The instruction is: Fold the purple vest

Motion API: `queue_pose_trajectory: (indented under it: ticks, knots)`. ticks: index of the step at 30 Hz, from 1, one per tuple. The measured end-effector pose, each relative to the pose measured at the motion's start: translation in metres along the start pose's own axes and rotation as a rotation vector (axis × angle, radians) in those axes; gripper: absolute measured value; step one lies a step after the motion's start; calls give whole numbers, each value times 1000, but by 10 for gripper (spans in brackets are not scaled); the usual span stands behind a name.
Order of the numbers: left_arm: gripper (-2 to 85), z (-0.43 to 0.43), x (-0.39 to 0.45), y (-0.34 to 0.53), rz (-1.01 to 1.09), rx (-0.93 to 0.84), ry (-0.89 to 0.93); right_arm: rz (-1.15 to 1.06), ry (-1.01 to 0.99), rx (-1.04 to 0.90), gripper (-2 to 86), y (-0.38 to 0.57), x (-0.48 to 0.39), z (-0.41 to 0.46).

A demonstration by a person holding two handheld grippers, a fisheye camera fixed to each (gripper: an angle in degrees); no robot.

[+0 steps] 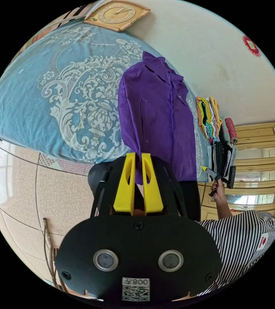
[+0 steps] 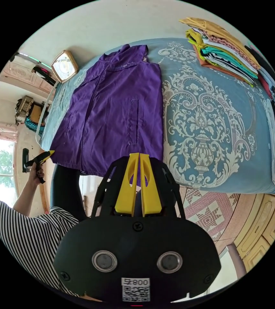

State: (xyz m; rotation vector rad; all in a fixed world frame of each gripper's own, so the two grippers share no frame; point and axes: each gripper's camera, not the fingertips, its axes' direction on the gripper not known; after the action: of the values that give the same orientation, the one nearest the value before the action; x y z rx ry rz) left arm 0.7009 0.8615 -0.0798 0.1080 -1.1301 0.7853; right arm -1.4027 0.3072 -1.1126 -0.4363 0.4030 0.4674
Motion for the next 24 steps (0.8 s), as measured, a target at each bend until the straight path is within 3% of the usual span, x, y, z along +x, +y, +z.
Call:
queue_pose_trajectory:
  ticks: [4,8,16,21,24]
  knots:
    - [34,-22,8,14,41,38,-23,-76,-49,-12,3,-9,-34,14]
    - [35,-19,-21,27,-59,25,-27,-178,-140,-49,3,-23,-77,37]
    - [67,-10,-44,12,-95,37,-54,-493,-189,-188,2,-53,-214,108]
    - [64,35,-61,-19,-134,-134,-119,-597,-73,-277,0,-61,-260,151]
    - [37,36,-58,-25,-109,-142,-135,-663,28,-296,-1,-55,-275,169]
